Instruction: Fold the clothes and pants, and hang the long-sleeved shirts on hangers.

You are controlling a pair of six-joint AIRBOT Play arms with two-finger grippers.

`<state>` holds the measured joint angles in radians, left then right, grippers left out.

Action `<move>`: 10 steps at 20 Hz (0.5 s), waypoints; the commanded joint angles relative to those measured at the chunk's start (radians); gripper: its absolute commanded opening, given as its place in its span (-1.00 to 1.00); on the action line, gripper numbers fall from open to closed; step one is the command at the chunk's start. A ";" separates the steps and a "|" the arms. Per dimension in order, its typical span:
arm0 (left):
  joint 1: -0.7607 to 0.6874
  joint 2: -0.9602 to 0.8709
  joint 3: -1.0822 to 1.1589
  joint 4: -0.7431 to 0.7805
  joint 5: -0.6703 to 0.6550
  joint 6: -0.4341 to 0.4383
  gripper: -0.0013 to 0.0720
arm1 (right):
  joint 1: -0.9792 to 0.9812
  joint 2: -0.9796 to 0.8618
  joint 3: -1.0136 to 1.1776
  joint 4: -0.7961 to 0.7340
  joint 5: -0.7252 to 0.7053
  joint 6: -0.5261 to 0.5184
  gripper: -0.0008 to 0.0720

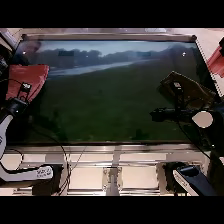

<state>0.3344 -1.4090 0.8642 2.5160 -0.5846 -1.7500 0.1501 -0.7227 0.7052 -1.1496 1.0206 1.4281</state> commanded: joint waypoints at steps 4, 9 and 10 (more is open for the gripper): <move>-0.032 0.160 0.038 -0.011 -0.002 -0.011 -0.89 | 0.001 0.001 0.000 0.001 0.000 0.000 -0.95; -0.204 0.337 0.304 -0.094 -0.142 0.078 -0.89 | 0.002 0.001 0.027 0.005 0.079 -0.100 -0.76; -0.253 0.337 0.389 -0.166 -0.215 0.171 -0.89 | 0.001 0.002 0.040 0.005 0.102 -0.134 -0.70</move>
<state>0.1818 -1.1290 1.0882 2.4481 -0.6632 -1.6978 0.1513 -0.7219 0.7242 -1.1465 1.0649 1.3712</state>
